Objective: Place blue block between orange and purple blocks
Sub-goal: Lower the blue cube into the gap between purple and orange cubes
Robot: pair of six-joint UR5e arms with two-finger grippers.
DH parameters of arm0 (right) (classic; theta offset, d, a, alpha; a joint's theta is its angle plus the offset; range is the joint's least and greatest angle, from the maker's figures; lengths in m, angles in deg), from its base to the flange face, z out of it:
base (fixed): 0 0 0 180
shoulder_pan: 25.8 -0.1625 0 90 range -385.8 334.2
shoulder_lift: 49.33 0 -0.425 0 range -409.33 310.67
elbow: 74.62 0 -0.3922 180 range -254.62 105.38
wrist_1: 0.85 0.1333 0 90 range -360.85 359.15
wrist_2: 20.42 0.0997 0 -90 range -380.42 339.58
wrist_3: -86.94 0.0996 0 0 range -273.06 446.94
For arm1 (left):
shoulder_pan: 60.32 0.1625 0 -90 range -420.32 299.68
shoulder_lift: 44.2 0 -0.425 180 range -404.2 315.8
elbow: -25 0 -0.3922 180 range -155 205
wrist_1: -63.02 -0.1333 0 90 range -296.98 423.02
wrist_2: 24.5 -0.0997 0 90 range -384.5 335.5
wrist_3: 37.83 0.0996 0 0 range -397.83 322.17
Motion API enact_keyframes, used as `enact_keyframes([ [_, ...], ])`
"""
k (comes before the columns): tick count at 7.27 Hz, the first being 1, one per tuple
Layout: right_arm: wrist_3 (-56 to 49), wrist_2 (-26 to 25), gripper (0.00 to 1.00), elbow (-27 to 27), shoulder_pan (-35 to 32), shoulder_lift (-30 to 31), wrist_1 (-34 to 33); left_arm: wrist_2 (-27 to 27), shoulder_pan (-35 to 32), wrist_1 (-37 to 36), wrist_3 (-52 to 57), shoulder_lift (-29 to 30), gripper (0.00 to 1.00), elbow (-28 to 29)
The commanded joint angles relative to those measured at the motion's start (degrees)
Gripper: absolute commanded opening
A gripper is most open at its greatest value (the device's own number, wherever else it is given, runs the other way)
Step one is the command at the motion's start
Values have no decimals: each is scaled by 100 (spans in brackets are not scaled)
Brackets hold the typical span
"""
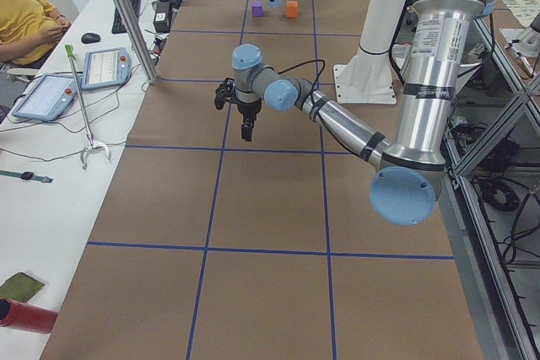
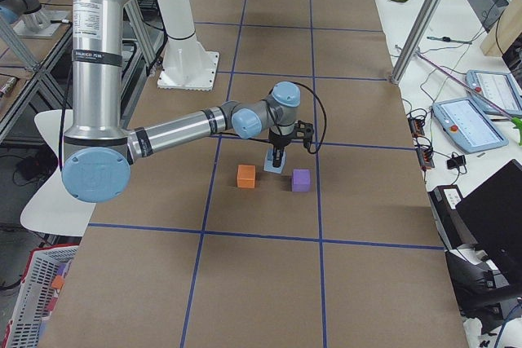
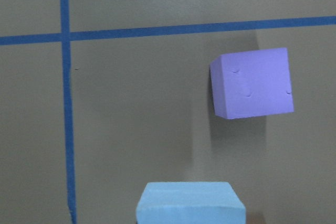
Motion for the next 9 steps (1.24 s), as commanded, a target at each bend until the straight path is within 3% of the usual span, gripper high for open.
enact_keyframes([
  [1,45,18,0,756,-3,21,980,1,3,2,-79,7,100,-18],
  [9,362,45,0,1005,296,109,1748,1,12,2,-229,25,100,-115],
])
